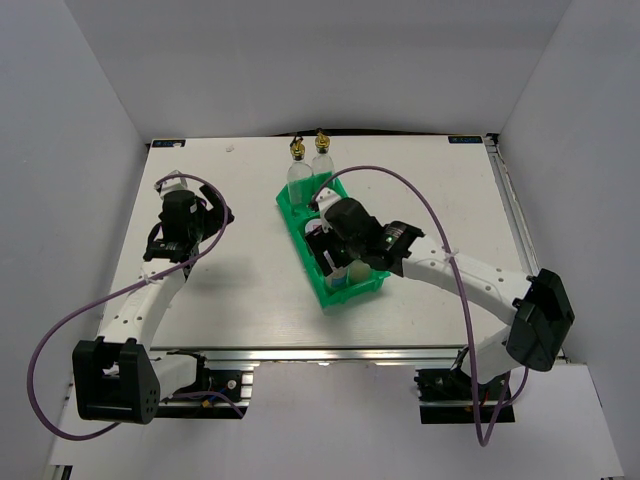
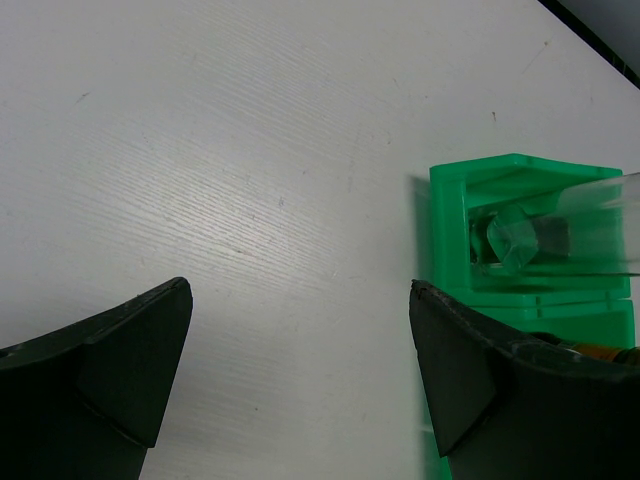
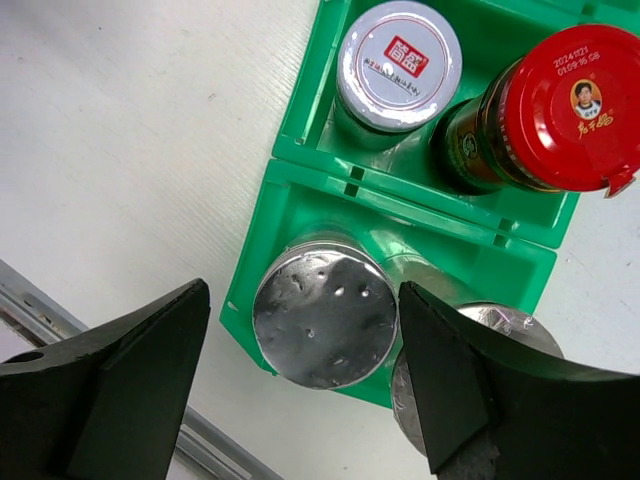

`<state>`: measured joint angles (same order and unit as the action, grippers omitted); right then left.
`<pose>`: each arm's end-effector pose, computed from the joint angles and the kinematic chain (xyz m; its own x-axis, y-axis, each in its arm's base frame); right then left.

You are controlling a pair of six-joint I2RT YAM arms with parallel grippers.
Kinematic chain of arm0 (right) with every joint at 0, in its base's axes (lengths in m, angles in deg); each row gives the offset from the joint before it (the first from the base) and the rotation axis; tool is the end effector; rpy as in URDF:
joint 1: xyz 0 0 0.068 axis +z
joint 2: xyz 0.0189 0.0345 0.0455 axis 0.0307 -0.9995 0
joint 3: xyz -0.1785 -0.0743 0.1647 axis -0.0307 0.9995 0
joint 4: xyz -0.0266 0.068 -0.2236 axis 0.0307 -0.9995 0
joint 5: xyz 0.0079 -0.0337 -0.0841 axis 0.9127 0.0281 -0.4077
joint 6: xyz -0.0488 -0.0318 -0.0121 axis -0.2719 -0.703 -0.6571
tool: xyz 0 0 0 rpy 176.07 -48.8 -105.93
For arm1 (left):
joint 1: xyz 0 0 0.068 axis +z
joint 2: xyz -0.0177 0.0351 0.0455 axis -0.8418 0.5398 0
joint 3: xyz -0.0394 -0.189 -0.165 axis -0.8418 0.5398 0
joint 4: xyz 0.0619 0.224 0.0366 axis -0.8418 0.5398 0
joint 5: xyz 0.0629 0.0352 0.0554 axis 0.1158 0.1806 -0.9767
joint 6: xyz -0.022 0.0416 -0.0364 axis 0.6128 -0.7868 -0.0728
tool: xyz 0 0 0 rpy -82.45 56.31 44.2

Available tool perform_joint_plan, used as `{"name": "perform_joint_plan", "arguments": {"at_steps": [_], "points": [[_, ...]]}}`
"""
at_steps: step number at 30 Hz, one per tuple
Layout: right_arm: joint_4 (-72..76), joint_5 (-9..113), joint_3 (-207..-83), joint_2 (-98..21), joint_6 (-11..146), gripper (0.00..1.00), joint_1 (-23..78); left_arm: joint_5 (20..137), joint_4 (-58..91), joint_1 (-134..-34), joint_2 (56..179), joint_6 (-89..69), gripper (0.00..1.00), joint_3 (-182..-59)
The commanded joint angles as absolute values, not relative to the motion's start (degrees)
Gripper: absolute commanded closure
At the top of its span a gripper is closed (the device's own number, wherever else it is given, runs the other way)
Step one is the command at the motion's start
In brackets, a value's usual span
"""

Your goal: Organize the condiment bottles

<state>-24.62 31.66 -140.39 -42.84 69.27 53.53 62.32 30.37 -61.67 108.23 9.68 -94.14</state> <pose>0.1854 0.2513 0.2856 -0.4765 -0.4320 -0.7657 -0.6478 0.7613 -0.0264 0.2429 -0.0126 0.2556 -0.4306 -0.4859 -0.7606 -0.3106 0.8710 -0.3807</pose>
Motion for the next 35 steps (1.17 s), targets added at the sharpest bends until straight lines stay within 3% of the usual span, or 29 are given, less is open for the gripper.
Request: {"name": "perform_joint_plan", "arguments": {"at_steps": [1,12,18,22,35], "points": [[-22.8,31.8,-143.5,-39.9,68.0,0.19,53.4,63.1,29.6,-61.5,107.7,9.2,0.02,-94.3],[-18.9,16.6,-144.3,-31.6,67.3,0.11,50.8,63.5,29.3,-61.5,107.2,8.9,0.02,-94.2],[-16.3,18.8,-131.2,-22.0,73.9,0.11,31.7,62.9,28.9,-61.5,106.4,8.7,0.02,-93.6],[-13.8,12.9,-119.9,-13.8,79.1,0.11,26.6,60.9,28.4,-61.5,105.0,8.7,0.02,-93.1],[-12.3,3.5,-110.3,-3.5,82.8,0.1,26.1,59.3,26.8,-61.6,102.5,8.8,0.02,-92.0]]}}
